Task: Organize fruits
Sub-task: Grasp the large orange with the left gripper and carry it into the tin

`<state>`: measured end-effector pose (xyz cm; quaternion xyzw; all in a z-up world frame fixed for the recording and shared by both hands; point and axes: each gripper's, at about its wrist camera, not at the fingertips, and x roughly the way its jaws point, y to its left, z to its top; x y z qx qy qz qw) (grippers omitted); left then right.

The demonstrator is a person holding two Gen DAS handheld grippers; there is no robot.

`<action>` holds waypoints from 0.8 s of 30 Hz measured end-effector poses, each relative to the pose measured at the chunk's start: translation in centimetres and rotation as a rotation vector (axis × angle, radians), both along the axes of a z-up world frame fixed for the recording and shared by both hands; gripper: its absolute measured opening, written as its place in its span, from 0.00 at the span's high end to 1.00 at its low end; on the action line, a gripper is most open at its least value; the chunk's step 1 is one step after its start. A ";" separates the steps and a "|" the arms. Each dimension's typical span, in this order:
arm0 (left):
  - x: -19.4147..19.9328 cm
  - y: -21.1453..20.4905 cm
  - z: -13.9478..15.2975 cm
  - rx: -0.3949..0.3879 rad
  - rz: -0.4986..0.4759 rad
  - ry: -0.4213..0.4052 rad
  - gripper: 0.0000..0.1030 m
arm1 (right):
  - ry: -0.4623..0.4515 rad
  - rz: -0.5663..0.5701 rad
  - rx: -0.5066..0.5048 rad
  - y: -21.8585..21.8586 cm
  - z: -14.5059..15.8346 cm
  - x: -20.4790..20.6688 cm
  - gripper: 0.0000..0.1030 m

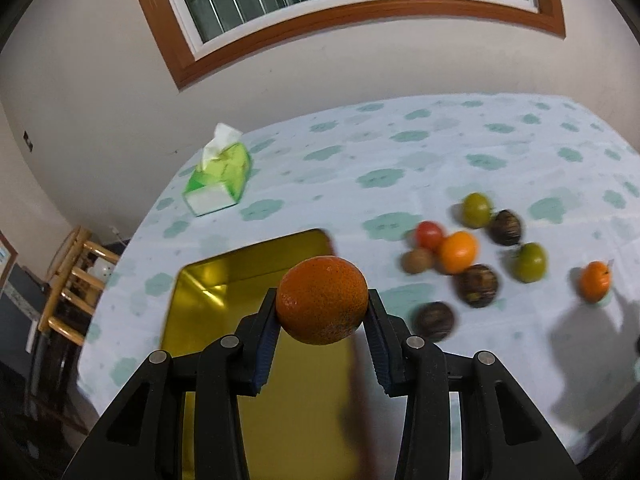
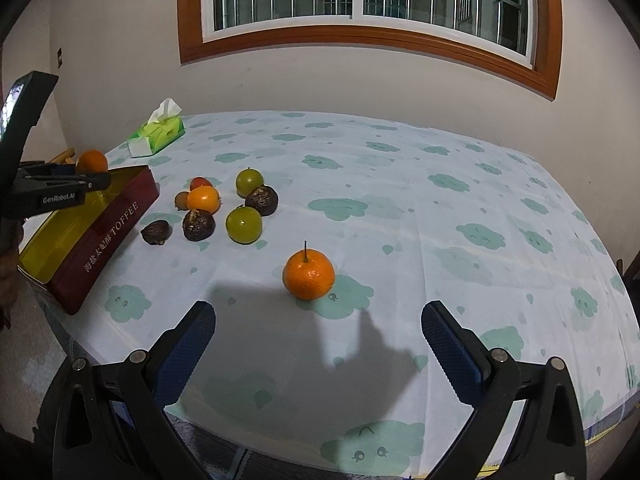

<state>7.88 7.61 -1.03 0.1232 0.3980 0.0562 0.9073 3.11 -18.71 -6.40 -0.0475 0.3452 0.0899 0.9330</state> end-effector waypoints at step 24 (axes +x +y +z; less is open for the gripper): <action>10.4 9.7 -7.5 0.179 0.067 0.238 0.57 | 0.039 0.099 -0.012 3.9 0.3 2.1 0.01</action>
